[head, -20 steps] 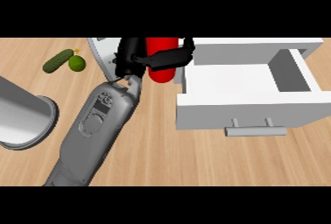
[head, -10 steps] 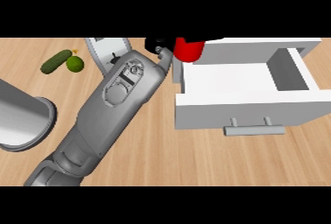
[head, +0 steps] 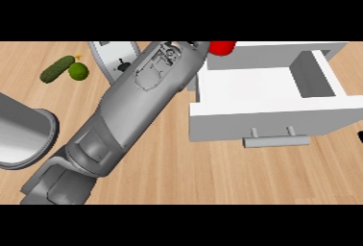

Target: Pick up the can, place it into the drawer and close the drawer

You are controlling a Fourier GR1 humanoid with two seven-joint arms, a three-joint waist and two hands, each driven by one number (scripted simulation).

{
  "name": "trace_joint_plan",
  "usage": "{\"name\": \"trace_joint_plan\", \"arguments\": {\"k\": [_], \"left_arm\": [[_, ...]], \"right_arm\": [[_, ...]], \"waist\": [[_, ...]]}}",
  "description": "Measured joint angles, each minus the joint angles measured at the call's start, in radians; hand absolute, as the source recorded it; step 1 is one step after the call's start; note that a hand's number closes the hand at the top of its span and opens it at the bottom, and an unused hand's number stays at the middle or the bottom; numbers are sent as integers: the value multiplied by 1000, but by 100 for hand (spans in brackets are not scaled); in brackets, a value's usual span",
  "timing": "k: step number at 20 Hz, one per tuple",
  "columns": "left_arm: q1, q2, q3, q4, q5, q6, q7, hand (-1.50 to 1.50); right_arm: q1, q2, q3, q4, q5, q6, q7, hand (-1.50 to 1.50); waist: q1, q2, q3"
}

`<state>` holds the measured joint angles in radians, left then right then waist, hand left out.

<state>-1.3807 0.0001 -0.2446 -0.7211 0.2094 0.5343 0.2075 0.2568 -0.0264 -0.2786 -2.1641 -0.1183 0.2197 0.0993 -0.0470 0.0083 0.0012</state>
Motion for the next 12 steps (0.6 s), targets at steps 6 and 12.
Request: {"name": "trace_joint_plan", "arguments": {"k": [6,12], "left_arm": [[-62,0,-65,120,84,26,-58,150],[-89,0,-129,200,163,34,-85,150]], "right_arm": [[-28,-3,13,8,19,-5,7,-150],[-53,5,25,24,43,-21,9,-150]], "waist": [[-13,3,1],[-22,6,1]]}}
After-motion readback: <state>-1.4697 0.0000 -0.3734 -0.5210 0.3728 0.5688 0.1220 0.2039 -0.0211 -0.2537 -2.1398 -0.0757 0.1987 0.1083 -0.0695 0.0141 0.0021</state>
